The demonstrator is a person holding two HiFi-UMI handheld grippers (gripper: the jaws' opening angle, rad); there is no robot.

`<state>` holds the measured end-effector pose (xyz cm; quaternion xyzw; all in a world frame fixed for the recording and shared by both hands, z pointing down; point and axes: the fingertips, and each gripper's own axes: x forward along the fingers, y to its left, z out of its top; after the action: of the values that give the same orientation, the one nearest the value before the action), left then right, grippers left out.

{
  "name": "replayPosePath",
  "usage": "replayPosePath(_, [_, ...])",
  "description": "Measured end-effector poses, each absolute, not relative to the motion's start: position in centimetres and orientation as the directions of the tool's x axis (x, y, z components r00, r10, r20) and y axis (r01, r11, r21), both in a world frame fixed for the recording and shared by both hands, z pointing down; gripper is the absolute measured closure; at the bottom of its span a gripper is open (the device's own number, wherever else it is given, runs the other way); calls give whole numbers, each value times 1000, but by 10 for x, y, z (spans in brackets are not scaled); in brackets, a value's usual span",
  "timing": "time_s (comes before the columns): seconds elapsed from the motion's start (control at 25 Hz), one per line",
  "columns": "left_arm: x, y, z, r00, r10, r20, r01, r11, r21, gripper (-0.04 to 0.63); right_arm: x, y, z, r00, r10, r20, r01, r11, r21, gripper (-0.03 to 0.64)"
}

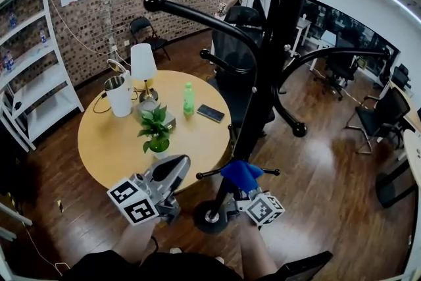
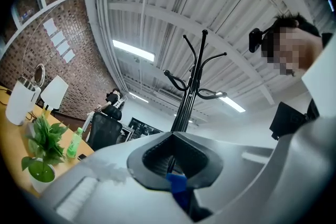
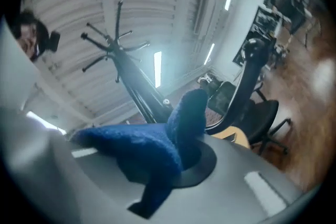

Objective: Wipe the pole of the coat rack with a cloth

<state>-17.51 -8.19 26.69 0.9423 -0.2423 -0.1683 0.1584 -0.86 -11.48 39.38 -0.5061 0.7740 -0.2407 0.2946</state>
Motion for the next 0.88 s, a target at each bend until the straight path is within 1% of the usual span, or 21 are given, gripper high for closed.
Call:
replayPosePath(0.08, [-173,-81,267,831,-503,-239,-396,-836,380,595,-12,-116,407,-313,-936,-162,-751,348,-561,597])
replayPosePath(0.24, [-174,-80,267,830,-504,-240,-398,-836,378,595,-10,-116,437,-303,-951,-59,-818,291,-496,597])
replayPosePath(0.32, [-175,-81,266,827,-507,-242,-403,-835,374,595,-11,-116,431,-293,-955,-42,-852,281,-442,597])
replayPosePath(0.4, [-177,-82,265,825,-509,-247,-404,-836,372,595,-13,-116,409,-285,-957,-59,-883,286,-372,597])
replayPosePath(0.52, [-179,-85,264,821,-511,-254,-404,-835,372,595,-16,-115,364,-278,-952,-132,-887,307,-345,597])
replayPosePath(0.64, [-180,-88,263,819,-512,-258,-403,-834,376,595,-16,-111,299,-267,-918,-293,-866,362,-344,597])
replayPosePath(0.72, [-180,-89,263,817,-515,-260,-405,-833,377,595,-14,-110,252,-268,-881,-389,-862,400,-312,597])
replayPosePath(0.88, [-181,-88,262,814,-518,-262,-409,-832,374,595,-13,-104,174,-283,-806,-519,-857,456,-240,597])
